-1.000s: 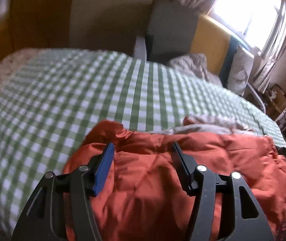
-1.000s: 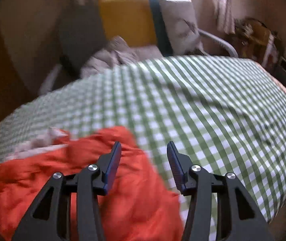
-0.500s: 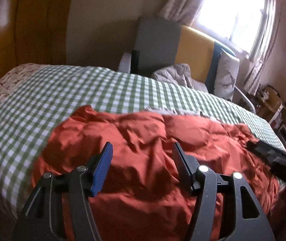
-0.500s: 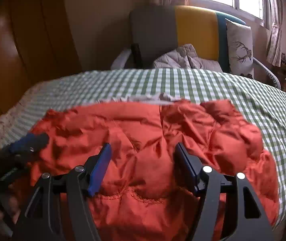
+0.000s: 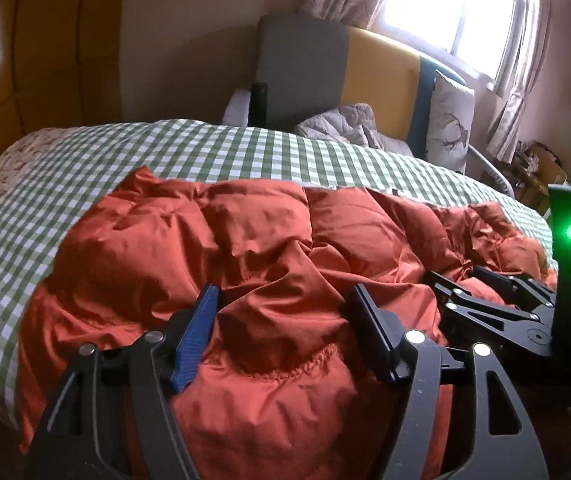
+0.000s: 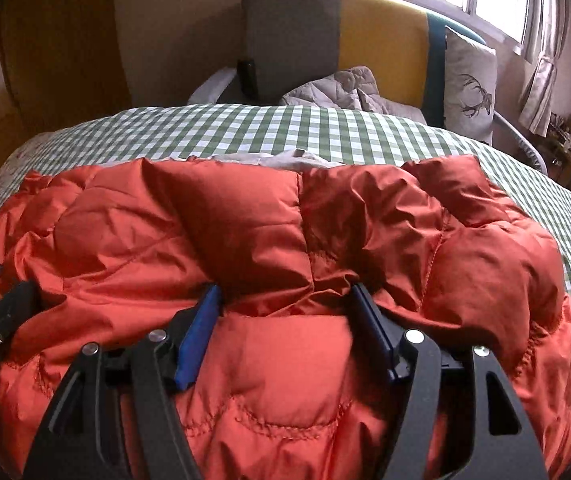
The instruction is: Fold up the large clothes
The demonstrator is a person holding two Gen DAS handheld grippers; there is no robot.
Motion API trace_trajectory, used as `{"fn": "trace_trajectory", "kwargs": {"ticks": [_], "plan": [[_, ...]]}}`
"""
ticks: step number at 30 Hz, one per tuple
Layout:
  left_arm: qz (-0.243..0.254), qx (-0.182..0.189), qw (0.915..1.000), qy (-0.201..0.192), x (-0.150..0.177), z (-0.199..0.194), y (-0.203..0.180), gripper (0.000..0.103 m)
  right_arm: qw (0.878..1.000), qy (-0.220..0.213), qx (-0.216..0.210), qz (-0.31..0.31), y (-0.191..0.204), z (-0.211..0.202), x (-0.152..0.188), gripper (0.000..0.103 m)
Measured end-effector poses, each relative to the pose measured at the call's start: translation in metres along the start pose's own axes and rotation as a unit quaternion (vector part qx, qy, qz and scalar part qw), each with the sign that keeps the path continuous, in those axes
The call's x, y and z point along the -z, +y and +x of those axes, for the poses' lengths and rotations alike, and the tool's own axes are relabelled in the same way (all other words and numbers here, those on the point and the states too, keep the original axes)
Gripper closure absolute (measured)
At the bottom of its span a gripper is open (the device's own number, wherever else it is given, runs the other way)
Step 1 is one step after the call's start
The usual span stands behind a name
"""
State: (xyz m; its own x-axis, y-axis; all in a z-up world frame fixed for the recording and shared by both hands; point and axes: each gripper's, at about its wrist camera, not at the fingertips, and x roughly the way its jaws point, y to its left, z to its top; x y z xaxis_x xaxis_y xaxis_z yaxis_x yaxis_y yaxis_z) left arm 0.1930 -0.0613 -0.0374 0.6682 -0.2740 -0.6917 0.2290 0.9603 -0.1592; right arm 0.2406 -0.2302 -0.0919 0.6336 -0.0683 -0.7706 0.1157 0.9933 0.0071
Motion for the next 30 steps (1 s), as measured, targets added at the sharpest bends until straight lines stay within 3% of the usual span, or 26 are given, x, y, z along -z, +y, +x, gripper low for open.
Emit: {"fn": "trace_trajectory", "kwargs": {"ticks": [5,10,14,18,20,23,27,30], "plan": [[0.008,-0.01,0.9999,0.009,0.001,0.013,-0.002,0.034,0.999,0.013,-0.032,0.025,-0.011,-0.014,-0.004,0.035],[0.014,-0.017,0.9997,0.011,0.005,0.015,-0.006,0.033,0.995,-0.018,-0.064,0.079,-0.048,-0.064,-0.002,0.028],[0.016,-0.019,0.9997,0.008,0.005,0.014,-0.004,0.033,0.991,-0.043,-0.016,0.123,-0.096,-0.098,0.008,0.024],[0.006,-0.027,0.9994,-0.019,0.008,-0.003,-0.004,0.033,0.981,-0.04,0.045,0.187,-0.163,-0.119,0.035,0.021],[0.003,-0.015,0.9993,-0.032,0.01,-0.015,-0.005,0.033,0.976,-0.028,0.043,0.214,-0.188,-0.122,0.05,0.019],[0.01,0.013,0.9993,-0.033,0.012,-0.023,-0.014,0.033,0.963,-0.011,-0.006,0.27,-0.216,-0.119,0.078,0.012],[0.024,0.021,0.9995,-0.003,0.017,-0.01,-0.024,0.033,0.937,0.016,-0.116,0.329,-0.232,-0.096,0.105,0.004],[0.025,0.022,0.9993,0.013,0.018,0.002,-0.024,0.033,0.919,0.034,-0.175,0.353,-0.234,-0.074,0.113,0.002]]}}
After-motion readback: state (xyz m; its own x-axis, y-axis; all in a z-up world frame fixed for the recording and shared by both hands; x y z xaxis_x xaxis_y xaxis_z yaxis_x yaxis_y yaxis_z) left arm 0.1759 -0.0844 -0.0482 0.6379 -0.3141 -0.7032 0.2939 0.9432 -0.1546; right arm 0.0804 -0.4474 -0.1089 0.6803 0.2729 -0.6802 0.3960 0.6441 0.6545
